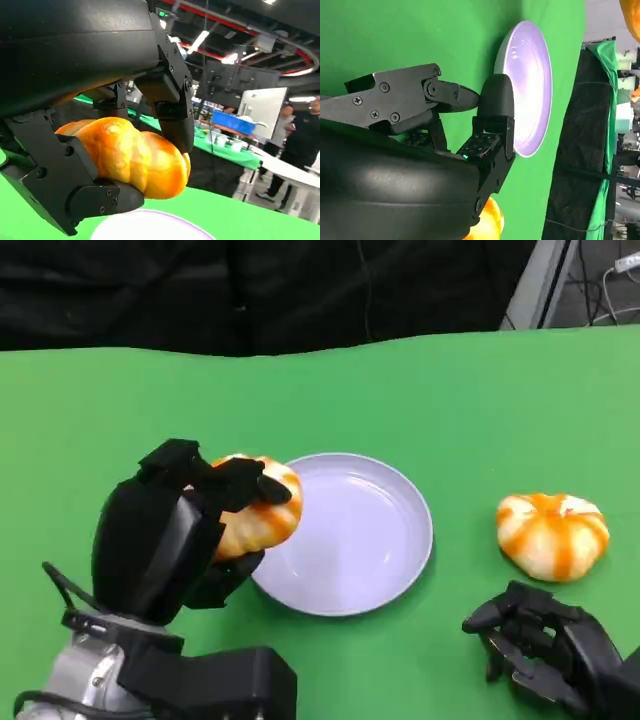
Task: Grasp the bread from the table and place it into the plate.
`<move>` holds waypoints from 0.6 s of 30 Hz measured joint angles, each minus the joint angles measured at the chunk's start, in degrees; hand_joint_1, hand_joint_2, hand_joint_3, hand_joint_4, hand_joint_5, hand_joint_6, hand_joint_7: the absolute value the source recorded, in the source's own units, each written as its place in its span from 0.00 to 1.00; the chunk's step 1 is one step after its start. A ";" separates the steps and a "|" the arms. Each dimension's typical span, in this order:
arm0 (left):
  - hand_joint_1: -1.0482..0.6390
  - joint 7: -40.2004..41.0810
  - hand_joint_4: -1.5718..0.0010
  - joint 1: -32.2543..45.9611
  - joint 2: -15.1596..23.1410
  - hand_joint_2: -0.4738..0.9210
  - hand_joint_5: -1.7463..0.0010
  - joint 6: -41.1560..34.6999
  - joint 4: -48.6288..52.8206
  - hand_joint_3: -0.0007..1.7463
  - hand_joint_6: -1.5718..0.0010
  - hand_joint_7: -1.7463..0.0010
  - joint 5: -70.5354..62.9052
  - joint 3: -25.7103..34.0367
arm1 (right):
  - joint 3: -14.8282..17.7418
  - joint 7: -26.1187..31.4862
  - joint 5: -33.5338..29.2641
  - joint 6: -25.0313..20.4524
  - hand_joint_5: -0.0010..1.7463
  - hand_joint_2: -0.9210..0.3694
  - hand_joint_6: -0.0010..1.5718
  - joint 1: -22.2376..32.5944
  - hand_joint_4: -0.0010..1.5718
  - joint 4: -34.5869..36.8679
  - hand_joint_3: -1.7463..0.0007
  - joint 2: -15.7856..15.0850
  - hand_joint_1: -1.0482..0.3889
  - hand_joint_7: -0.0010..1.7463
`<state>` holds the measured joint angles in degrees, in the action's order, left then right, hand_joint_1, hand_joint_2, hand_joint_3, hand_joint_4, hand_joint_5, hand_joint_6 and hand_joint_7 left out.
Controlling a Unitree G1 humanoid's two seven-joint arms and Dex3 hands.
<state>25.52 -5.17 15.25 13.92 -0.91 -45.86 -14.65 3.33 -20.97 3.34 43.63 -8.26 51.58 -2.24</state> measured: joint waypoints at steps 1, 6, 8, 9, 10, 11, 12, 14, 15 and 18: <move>0.58 0.12 0.52 -0.42 -0.15 0.69 0.01 0.10 0.74 0.50 0.39 0.38 -0.10 -0.41 | 0.04 0.07 0.00 0.11 1.00 0.00 0.47 0.05 0.41 0.05 0.74 -0.04 0.54 0.61; 0.60 0.25 0.54 -4.16 -3.08 0.67 0.00 1.40 5.63 0.51 0.46 0.25 -1.24 -4.45 | -0.09 0.54 -0.14 0.26 1.00 0.00 0.47 -0.07 0.41 0.35 0.74 0.19 0.54 0.61; 0.60 0.24 0.54 -6.39 -3.98 0.67 0.00 1.92 8.32 0.51 0.48 0.22 -1.19 -5.65 | -0.10 0.51 -0.14 0.42 1.00 0.00 0.47 -0.11 0.41 0.47 0.74 0.21 0.54 0.61; 0.60 0.24 0.54 -7.23 -4.33 0.68 0.00 2.10 9.30 0.51 0.48 0.22 -1.18 -6.04 | -0.11 0.45 -0.14 0.46 1.00 0.00 0.47 -0.13 0.41 0.49 0.74 0.23 0.54 0.61; 0.60 0.25 0.54 -8.18 -4.66 0.68 0.00 2.43 10.48 0.51 0.48 0.23 -1.13 -6.46 | -0.11 0.41 -0.11 0.54 1.00 0.00 0.47 -0.09 0.41 0.50 0.74 0.22 0.54 0.61; 0.60 0.22 0.54 -9.31 -5.03 0.68 0.00 2.66 12.06 0.51 0.48 0.23 -1.09 -6.91 | -0.10 0.40 -0.09 0.54 1.00 0.00 0.46 -0.12 0.41 0.50 0.74 0.23 0.54 0.61; 0.59 0.18 0.56 -10.23 -5.28 0.72 0.00 2.82 13.47 0.47 0.50 0.21 -1.04 -7.36 | -0.10 0.39 -0.08 0.54 1.00 0.00 0.47 -0.13 0.41 0.50 0.74 0.23 0.54 0.61; 0.58 -0.80 0.57 -12.01 -5.57 0.74 0.00 3.61 16.42 0.44 0.52 0.21 -0.85 -8.44 | -0.15 0.52 -0.10 0.53 1.00 0.00 0.47 -0.10 0.41 0.43 0.74 0.25 0.54 0.61; 0.58 -1.71 0.58 -12.93 -5.57 0.78 0.00 4.09 17.84 0.37 0.52 0.21 -0.75 -9.01 | -0.21 0.65 -0.14 0.50 1.00 0.00 0.47 -0.08 0.41 0.34 0.74 0.26 0.55 0.61; 0.59 -4.41 0.60 -15.75 -6.02 0.86 0.00 5.10 22.26 0.24 0.55 0.17 0.41 -10.46 | -0.35 0.74 -0.10 0.43 1.00 0.00 0.47 -0.06 0.42 0.26 0.73 0.28 0.56 0.60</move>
<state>21.11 -20.92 9.23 19.02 21.35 -45.45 -25.11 2.98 -20.23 3.24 44.06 -8.32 51.85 -1.96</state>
